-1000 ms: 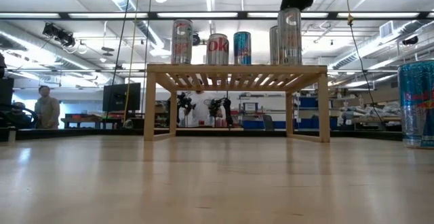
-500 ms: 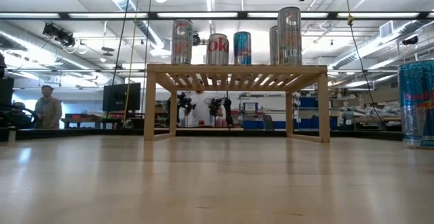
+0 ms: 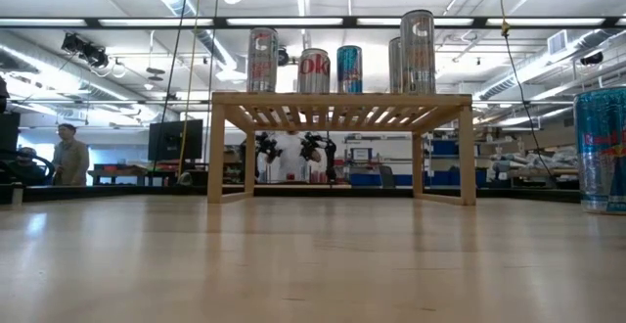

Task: Place canned beverage on shelf
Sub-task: Put the blue soda can on the shelf aligned with the other blue soda can

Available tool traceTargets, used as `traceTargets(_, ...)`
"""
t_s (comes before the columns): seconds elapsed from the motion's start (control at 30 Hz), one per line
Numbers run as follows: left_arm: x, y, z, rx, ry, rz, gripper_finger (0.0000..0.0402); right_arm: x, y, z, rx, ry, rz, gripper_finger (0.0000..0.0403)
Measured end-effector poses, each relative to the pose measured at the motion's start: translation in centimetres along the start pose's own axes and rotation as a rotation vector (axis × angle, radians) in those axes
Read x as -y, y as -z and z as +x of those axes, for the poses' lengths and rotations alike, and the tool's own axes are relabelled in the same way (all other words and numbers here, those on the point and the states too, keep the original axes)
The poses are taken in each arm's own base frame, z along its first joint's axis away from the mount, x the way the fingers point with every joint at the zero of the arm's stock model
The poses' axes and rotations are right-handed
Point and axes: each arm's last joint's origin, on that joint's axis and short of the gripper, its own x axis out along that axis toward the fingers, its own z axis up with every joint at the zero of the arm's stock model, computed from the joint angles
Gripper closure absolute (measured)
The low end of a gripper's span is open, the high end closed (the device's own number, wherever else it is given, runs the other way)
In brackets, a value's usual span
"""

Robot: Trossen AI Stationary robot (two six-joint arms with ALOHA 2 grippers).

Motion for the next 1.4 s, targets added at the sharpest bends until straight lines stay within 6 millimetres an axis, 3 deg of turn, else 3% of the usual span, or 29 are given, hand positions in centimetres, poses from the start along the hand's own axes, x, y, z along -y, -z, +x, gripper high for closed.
traceTargets(0.3,0.0,0.0,0.0,0.000,0.000,0.000,0.0081,-2.1,4.0,3.1,-0.055,0.153,0.051,0.0057)
traceTargets(0.83,0.0,0.2,0.0,-0.023,-0.004,0.076,0.0081,-3.1,11.0,9.4,-0.096,0.415,0.328,0.0057)
traceTargets(1.4,0.0,0.3,0.0,-0.024,-0.004,0.165,0.0081,-3.0,16.0,12.4,-0.077,0.569,0.653,0.0057)
